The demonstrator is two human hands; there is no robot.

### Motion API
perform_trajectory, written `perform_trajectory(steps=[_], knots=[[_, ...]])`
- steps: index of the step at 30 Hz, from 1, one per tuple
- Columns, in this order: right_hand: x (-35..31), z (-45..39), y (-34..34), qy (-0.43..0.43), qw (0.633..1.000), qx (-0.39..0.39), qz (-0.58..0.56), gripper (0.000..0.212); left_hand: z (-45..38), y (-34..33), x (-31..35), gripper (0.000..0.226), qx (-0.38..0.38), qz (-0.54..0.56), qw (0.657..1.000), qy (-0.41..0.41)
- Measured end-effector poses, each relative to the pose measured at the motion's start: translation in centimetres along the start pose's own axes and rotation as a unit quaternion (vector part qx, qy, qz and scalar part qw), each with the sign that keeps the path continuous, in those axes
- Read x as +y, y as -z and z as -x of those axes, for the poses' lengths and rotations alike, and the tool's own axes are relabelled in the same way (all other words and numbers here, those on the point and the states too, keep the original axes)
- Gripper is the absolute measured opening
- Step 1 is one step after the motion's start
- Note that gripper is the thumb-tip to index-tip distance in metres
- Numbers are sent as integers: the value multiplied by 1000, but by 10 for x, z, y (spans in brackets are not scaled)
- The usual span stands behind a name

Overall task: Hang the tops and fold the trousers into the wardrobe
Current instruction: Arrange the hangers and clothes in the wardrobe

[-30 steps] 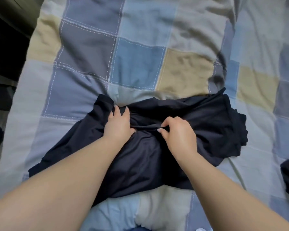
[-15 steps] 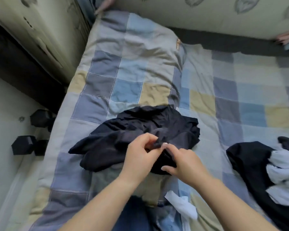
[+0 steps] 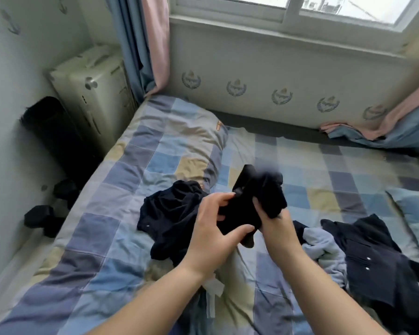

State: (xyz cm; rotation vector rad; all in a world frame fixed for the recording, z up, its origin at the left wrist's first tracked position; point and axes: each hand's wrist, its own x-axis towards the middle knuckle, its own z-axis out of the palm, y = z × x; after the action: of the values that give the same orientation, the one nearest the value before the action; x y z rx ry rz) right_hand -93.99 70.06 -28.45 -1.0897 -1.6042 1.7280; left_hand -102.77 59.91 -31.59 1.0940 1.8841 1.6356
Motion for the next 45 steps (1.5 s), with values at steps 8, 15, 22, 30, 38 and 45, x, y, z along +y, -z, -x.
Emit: perform_trajectory(steps=[8,15,22,30,38,45], knots=[[-103,48,31,-10,984,-59,-170,19,37,8,47,43,-118,14,985,123],[-160,56,47,68,992,54,96,18,20,51,86,34,-77,43,993,77],[-181,75,25,116,920,153,342,31,-41,115,89,15,-120,-88,988,-44],[-176,121,0,83,943,265,185,16,-80,155,77,31,-284,-254,922,-74],[-179,187,21,65,915,397,15,11,-68,161,122,30,-355,-55,930,72],[-176,244,40,66,886,459,14,11,-4,135,215,37,-485,186,851,78]])
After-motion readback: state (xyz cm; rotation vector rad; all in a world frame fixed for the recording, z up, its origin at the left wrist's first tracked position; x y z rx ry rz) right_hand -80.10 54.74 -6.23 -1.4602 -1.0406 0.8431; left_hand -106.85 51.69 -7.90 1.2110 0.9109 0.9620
